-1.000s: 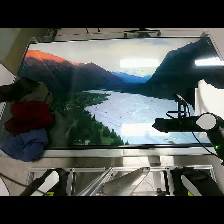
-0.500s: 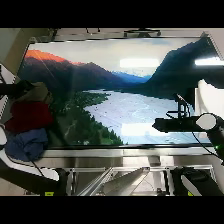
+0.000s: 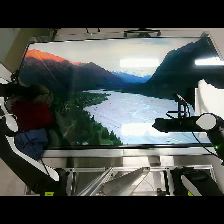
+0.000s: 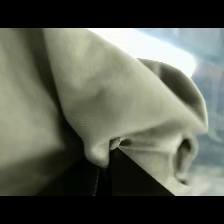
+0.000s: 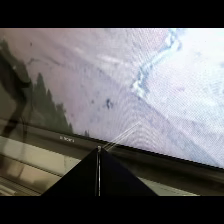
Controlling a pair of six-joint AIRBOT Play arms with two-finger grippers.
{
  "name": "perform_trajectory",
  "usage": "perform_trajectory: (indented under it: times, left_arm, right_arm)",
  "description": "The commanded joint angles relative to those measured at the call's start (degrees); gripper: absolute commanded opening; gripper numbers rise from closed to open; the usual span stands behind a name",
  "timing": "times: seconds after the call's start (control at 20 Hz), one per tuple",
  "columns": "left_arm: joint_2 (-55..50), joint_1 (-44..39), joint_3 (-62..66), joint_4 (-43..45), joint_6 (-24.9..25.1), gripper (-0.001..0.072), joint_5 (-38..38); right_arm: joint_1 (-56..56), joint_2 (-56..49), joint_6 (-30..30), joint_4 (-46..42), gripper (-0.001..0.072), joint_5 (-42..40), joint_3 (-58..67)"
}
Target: Fold the shirts.
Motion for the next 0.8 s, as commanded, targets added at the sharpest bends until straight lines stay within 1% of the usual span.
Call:
perform_trajectory:
  times: [0.0, 0.15, 0.2, 0.25, 0.35, 0.45, 0.65, 0.75]
  left_arm:
    - [1.68, -2.23, 6.29, -15.23, -1.64, 0.0006, -6.21]
    - [9.57, -6.58, 1.81, -40.52, 2.51, 0.0006, -4.79]
    - [12.22, -8.85, 0.50, -45.48, 4.04, 0.0006, -5.70]
    - [14.71, -11.54, -0.44, -46.40, 4.07, 0.0006, -7.04]
    - [18.73, -17.42, -3.08, -44.85, 4.04, 0.0006, -9.31]
    - [22.16, -24.65, -7.72, -42.18, 4.07, 0.0006, -9.46]
    - [23.71, -38.86, -17.14, -35.71, 4.04, 0.0006, -5.95]
    - [23.71, -44.68, -21.97, -32.22, 4.09, 0.0005, -1.09]
  right_arm:
    - [0.04, 0.04, 0.07, 0.00, 0.0018, 0.00, -0.02]
    - [0.04, 0.04, 0.07, 0.02, 0.0018, 0.00, -0.02]
    - [0.04, 0.04, 0.07, 0.02, 0.0018, 0.00, -0.02]
    - [0.04, 0.04, 0.07, 0.02, 0.0018, 0.00, -0.02]
    - [0.04, 0.04, 0.07, 0.02, 0.0018, 0.00, -0.02]
    - [0.04, 0.04, 0.07, 0.00, 0.0018, 0.00, -0.02]
    - [0.04, 0.04, 0.07, 0.02, 0.0018, -0.07, -0.02]
    - [0.04, 0.02, 0.07, 0.02, 0.0018, -0.02, -0.02]
